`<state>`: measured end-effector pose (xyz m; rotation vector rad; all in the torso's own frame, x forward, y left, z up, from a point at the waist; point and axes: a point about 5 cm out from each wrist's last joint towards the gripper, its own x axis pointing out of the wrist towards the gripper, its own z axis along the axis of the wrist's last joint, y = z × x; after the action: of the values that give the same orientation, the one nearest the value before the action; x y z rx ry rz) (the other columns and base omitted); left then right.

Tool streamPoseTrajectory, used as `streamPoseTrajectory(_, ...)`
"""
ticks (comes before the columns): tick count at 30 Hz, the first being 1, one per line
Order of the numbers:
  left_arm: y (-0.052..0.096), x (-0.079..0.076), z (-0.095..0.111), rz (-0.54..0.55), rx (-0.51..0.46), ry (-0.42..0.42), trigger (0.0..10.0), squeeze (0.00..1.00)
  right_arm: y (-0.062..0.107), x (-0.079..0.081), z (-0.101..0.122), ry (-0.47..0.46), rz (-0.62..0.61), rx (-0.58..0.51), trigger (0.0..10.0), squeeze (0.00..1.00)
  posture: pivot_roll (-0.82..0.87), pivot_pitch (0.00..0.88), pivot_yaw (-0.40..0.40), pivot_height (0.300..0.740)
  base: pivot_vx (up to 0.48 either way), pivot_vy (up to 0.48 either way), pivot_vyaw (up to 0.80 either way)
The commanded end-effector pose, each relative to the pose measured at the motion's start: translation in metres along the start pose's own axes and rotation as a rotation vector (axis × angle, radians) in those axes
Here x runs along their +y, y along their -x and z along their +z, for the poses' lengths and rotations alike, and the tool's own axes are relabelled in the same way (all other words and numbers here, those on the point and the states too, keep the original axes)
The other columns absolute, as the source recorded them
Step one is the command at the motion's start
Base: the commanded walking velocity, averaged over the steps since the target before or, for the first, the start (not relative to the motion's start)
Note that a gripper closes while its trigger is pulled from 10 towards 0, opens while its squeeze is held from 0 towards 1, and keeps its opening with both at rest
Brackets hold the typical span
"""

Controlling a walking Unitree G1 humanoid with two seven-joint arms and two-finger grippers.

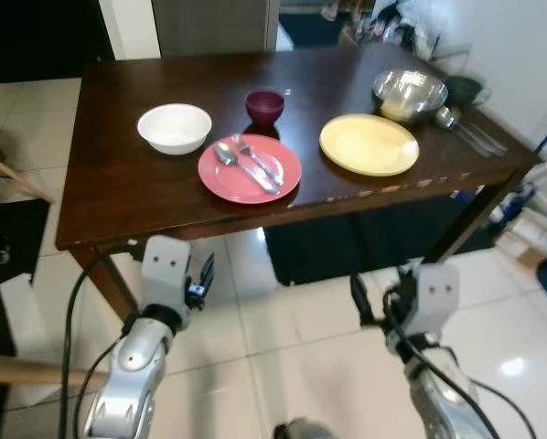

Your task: Setting the table

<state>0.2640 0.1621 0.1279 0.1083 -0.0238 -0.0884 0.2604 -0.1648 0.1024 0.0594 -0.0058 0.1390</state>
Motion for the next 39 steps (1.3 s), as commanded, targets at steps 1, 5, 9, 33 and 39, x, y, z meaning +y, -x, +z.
streamPoseTrajectory(1, 0.009, 0.018, -0.003, 0.078, 0.025, -0.016, 10.0, 0.0, -0.005, 0.008, -0.007, -0.021, 0.046, 0.026, 10.0, 0.0, 0.0, 0.014, -0.064, 0.74, 0.48, 0.0, 0.0)
streamPoseTrajectory(5, 0.018, 0.032, 0.004, 0.143, 0.009, -0.044, 10.0, 0.0, -0.025, 0.018, -0.002, -0.025, 0.107, 0.006, 10.0, 0.0, 0.05, 0.008, -0.081, 0.74, 0.48, 0.0, 0.0)
streamPoseTrajectory(9, 0.016, 0.034, 0.008, 0.164, -0.008, -0.048, 10.0, 0.0, -0.035, 0.024, 0.004, -0.03, 0.136, -0.014, 10.0, 0.0, 0.06, 0.013, -0.082, 0.74, 0.48, 0.0, 0.0)
streamPoseTrajectory(33, -0.02, -0.021, 0.031, -0.178, -0.089, -0.161, 10.0, 0.0, -0.051, 0.029, 0.018, -0.301, 0.293, -0.024, 10.0, 0.0, -0.01, 0.0, -0.015, 0.74, 0.123, 0.0, 0.0)
streamPoseTrajectory(39, -0.029, -0.005, 0.046, -0.203, -0.115, -0.252, 10.0, 0.0, -0.085, 0.019, 0.022, -0.339, 0.228, 0.037, 10.0, 0.0, 0.03, 0.0, -0.021, 0.74, 0.0, 0.0, 0.0)
